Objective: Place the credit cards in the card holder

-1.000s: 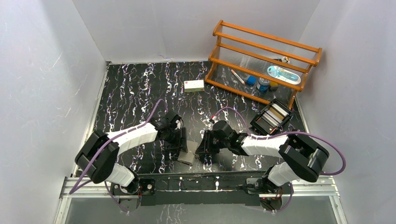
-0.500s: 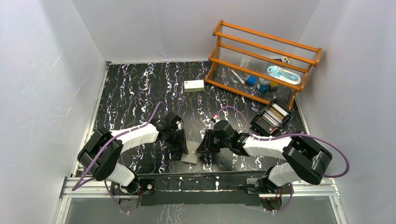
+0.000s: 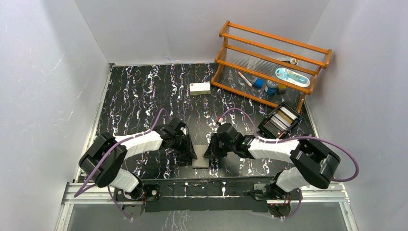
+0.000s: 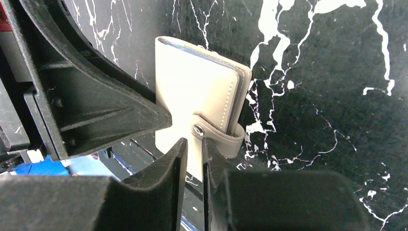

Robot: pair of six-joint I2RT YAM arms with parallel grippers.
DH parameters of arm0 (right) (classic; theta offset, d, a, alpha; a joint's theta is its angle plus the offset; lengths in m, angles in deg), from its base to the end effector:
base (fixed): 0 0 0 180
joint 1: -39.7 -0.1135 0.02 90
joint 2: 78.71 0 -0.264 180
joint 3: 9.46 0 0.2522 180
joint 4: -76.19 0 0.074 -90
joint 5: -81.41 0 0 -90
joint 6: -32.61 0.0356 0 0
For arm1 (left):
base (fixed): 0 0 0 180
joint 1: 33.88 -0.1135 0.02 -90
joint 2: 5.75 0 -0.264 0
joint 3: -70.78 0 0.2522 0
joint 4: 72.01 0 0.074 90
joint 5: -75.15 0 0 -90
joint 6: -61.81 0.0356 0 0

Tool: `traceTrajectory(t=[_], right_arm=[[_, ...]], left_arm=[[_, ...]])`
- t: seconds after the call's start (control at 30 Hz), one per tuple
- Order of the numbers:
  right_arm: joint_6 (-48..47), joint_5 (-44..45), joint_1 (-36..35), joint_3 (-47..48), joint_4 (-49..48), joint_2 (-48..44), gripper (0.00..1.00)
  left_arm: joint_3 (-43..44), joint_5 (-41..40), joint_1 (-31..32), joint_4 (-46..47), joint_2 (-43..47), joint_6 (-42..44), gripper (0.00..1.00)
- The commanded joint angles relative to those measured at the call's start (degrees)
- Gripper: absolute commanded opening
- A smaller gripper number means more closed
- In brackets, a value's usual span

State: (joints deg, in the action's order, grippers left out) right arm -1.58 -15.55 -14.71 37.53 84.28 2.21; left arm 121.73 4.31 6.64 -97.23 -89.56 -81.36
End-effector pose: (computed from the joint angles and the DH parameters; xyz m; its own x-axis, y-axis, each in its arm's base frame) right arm 0.1529 0.2211 0.1602 -0.9300 0.1114 -0.3504 -0.1608 0.7338 0.6601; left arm 0.1903 -0.1780 0.1478 -0.9836 -0.1539 -0.0940 -0.0695 0.8043 -0.5902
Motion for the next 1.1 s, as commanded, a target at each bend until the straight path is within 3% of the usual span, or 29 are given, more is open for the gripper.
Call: traceTrajectory(t=[0.0, 0.63, 0.83, 1.07], right_arm=[[-1.9, 1.4, -0.3, 3.2, 0.9, 1.5, 0.25], [-4.9, 1.3, -0.9, 10.0, 11.1, 2.8, 0.22], [-6.7, 6.6, -0.9, 14.3, 18.3, 0.8, 0.22], [-8.3, 6.9, -0.9, 15.4, 18.9, 3.2, 0.23]], left_arm=[[-1.1, -1.3, 0.6, -0.3, -2.0, -0.4, 0.29], [-0.3, -1.8, 0.8, -1.0, -3.5, 0.7, 0.29], [-0.1, -2.2, 0.8, -1.3, -4.1, 0.9, 0.29], [-0.1, -2.3, 0.8, -1.5, -3.8, 0.9, 0.30]])
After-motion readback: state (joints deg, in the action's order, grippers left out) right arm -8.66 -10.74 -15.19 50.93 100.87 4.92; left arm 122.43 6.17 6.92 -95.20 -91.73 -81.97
